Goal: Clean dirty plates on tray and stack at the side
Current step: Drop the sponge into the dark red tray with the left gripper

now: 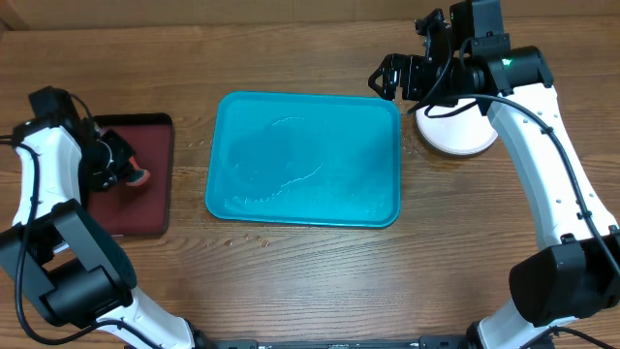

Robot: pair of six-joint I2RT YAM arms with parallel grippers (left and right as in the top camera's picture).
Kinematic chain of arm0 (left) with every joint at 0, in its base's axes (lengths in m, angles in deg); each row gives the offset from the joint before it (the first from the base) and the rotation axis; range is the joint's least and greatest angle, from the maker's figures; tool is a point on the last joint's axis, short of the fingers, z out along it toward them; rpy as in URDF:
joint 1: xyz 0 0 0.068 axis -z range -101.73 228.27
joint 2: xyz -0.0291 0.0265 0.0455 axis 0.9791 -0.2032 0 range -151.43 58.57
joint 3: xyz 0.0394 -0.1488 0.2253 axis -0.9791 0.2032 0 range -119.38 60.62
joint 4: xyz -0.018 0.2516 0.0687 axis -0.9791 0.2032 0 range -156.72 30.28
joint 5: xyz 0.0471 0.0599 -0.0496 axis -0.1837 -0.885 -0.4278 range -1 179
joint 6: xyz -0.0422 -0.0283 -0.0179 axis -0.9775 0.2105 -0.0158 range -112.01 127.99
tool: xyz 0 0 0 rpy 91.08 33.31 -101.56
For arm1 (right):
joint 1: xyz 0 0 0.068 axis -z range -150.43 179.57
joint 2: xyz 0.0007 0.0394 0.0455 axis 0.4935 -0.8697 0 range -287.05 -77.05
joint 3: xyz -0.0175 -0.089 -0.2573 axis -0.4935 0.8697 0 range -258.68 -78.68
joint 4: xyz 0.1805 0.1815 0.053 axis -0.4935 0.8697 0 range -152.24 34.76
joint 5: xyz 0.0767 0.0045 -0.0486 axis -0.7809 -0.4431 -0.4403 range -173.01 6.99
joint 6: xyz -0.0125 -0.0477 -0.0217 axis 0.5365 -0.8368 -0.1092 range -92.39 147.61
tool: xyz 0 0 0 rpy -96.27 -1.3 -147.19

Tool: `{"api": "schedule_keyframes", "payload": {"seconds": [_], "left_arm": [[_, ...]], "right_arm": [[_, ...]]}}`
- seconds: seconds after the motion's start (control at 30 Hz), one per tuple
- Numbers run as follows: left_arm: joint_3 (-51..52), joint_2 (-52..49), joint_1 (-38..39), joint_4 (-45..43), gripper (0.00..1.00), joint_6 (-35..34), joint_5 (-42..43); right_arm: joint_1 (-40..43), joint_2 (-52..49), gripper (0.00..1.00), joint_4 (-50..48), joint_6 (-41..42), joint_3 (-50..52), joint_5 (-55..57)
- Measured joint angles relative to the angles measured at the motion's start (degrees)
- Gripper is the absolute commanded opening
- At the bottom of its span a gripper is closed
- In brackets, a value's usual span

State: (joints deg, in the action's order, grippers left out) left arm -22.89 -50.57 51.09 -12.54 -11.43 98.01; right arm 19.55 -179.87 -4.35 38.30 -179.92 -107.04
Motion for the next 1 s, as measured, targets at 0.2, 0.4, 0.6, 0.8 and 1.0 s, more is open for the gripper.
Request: {"api": "schedule_keyframes", "payload": {"seconds": [0.2,0.4,0.6,0.8,1.0], "left_arm": [[2.5,0.0,0.2,-2.5,0.11,-3.0,-2.4],[3.6,0.0,0.2,-4.6,0.21,-3.6,-4.5],[3.6,0.0,0.2,-5.2,0.19,-4.0,-5.5],[1.2,0.0,0.1,1.6,0.16,-4.2,-5.4],[-10.1,0.5,-0.2,10.0,0.22,-2.7,-3.0]], "right_arm": [[-0.2,0.0,1.00,0.4,0.7,0.0,0.0],[-0.2,0.0,1.00,0.6,1.0,0.0,-0.2],[-0.2,0.0,1.00,1.4,1.1,0.0,-0.2],[-0.2,0.0,1.00,1.7,1.1,0.0,-0.2],[-0.2,0.3,1.00,3.1,1.2,0.0,3.5]]}}
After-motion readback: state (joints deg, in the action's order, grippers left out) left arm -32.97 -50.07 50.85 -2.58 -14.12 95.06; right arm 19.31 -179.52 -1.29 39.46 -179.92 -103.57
